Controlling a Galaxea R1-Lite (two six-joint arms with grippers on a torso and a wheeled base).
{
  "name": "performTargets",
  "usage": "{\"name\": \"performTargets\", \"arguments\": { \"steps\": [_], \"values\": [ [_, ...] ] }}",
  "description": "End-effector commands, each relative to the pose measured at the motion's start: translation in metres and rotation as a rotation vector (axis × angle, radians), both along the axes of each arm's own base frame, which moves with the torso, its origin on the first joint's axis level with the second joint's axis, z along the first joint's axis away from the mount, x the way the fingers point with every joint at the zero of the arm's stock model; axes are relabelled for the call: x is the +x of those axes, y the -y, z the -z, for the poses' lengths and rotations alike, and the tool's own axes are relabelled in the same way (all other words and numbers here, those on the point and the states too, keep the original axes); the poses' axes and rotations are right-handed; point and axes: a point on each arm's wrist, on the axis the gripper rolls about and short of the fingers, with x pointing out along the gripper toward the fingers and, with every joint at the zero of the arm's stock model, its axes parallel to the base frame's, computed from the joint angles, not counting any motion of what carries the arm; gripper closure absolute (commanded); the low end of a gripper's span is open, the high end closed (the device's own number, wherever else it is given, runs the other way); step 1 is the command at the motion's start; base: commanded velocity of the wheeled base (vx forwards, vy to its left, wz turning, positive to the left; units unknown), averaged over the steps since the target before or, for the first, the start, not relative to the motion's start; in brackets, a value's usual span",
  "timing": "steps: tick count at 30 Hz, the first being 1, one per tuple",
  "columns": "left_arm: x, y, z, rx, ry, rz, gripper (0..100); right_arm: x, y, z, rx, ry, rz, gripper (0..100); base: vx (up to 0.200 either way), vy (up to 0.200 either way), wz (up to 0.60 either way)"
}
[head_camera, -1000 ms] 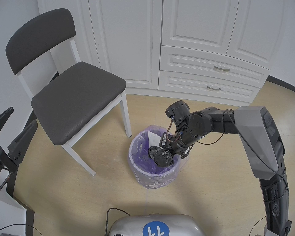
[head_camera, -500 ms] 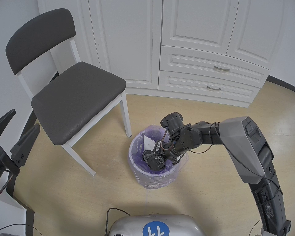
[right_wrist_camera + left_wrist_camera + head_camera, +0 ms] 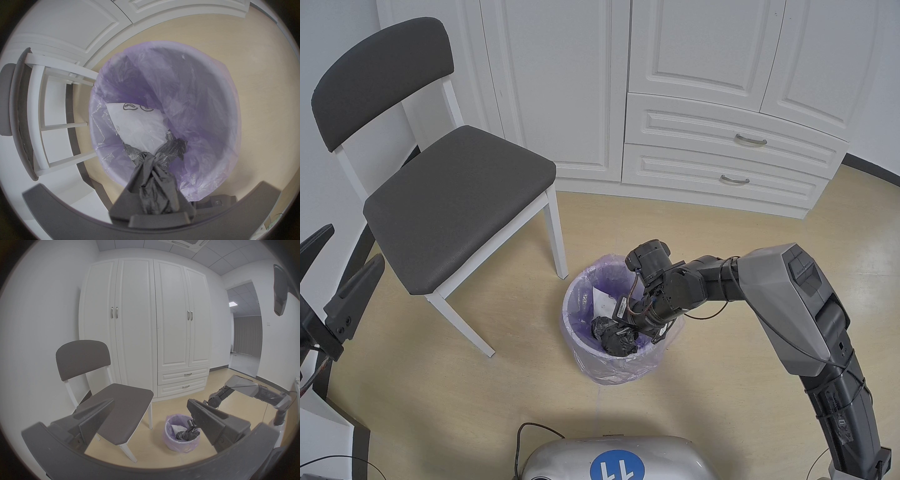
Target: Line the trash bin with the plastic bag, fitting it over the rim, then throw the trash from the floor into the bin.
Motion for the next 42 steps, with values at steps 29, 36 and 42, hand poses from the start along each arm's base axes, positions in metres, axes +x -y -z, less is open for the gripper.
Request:
{"name": "performTargets", "arguments": {
  "steps": [29, 36, 42],
  "values": [
    [0.001, 0.001, 0.003, 0.009, -0.012, 0.000, 0, -0.002, -0.016, 0.015, -0.231, 0.183, 0.031, 100, 0.000, 0.000, 0.00],
    [0.001, 0.001, 0.004, 0.011, -0.013, 0.002, 0, -0.003, -0.016, 0.037, -0.255, 0.131, -0.008, 100, 0.000, 0.000, 0.00],
    [0.001, 0.001, 0.004, 0.010, -0.013, 0.002, 0, -0.010, -0.010, 0.038, -0.331, 0.070, -0.065, 100, 0.000, 0.000, 0.00]
  ]
}}
